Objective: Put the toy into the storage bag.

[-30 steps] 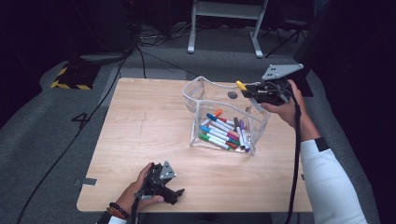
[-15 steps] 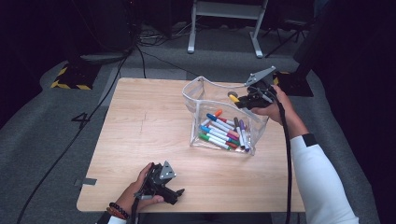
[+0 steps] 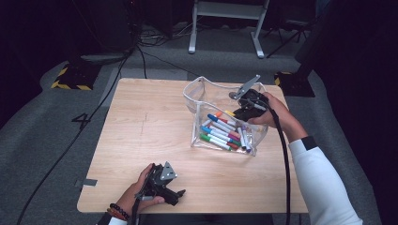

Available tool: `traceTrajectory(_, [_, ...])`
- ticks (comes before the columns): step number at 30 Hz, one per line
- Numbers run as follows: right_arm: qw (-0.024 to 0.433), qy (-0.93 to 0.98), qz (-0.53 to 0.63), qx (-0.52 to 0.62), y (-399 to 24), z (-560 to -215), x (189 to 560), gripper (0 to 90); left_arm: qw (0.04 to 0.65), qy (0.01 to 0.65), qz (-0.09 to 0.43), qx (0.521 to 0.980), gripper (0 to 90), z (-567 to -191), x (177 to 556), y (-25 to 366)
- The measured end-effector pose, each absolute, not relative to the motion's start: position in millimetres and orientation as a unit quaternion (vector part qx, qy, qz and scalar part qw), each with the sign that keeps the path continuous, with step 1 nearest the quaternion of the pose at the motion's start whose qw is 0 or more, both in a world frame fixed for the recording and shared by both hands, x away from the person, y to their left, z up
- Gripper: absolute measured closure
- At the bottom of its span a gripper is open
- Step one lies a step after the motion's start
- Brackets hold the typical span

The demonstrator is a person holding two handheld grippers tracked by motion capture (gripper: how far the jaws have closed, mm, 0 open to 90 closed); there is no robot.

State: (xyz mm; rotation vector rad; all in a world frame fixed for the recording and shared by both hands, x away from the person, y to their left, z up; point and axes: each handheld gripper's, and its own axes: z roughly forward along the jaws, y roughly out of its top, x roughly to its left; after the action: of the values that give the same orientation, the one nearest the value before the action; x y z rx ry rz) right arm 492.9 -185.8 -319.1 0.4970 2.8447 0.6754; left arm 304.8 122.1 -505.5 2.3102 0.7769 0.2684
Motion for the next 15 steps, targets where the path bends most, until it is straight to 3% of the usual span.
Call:
traceTrajectory(6, [0.086,0.957,0.225,0.164,-183.6,-319.5,490.5,73.6,0.338,0.298,0.103,0.887,0.0,-505.4,304.8,122.1])
traceTrajectory(8, [0.092,0.955,0.225,0.17,-183.9,-320.0,491.3,68.3,0.338,0.298,0.103,0.887,0.0,-505.4,304.8,122.1])
traceTrajectory(15, [0.106,0.948,0.236,0.185,-189.3,-319.2,492.5,62.9,0.338,0.298,0.103,0.887,0.0,-505.4,304.8,122.1])
